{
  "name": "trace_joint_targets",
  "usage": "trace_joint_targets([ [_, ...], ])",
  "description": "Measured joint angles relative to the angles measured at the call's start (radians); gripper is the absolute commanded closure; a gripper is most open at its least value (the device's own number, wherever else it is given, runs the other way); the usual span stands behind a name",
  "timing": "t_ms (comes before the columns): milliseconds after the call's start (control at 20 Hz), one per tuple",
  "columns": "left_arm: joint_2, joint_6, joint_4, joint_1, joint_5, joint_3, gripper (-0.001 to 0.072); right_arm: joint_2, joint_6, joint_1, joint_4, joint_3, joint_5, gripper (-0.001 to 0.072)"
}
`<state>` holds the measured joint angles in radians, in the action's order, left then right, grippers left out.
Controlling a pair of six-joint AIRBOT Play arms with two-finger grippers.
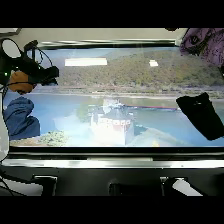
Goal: Fold the clothes and pants, and hang the long-sleeved shirts on hangers.
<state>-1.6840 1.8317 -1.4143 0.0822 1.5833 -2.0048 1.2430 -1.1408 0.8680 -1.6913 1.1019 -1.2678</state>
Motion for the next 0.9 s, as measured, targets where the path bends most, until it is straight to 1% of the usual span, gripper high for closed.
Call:
trace_joint_targets([
  [250,0.000,0.000,0.000,0.000,0.000,0.000,0.0689,-0.041,-0.003,0.011,0.091,-0.159,0.016,0.0683],
  [700,0.000,0.000,0.000,0.000,0.000,0.000,0.0689,-0.050,-0.003,0.012,0.228,-0.206,-0.019,0.0681],
  [750,0.000,0.000,0.000,0.000,0.000,0.000,0.0689,-0.050,-0.003,0.012,0.241,-0.207,-0.023,0.0647],
  [800,0.000,0.000,0.000,0.000,0.000,0.000,0.0689,-0.050,-0.003,0.012,0.252,-0.208,-0.026,0.0546],
  [850,0.000,0.000,0.000,0.000,0.000,0.000,0.0689,-0.050,-0.004,0.012,0.264,-0.208,-0.032,0.0368],
  [900,0.000,0.000,0.000,0.000,0.000,0.000,0.0689,-0.050,-0.011,0.013,0.277,-0.208,-0.041,0.0258],
])
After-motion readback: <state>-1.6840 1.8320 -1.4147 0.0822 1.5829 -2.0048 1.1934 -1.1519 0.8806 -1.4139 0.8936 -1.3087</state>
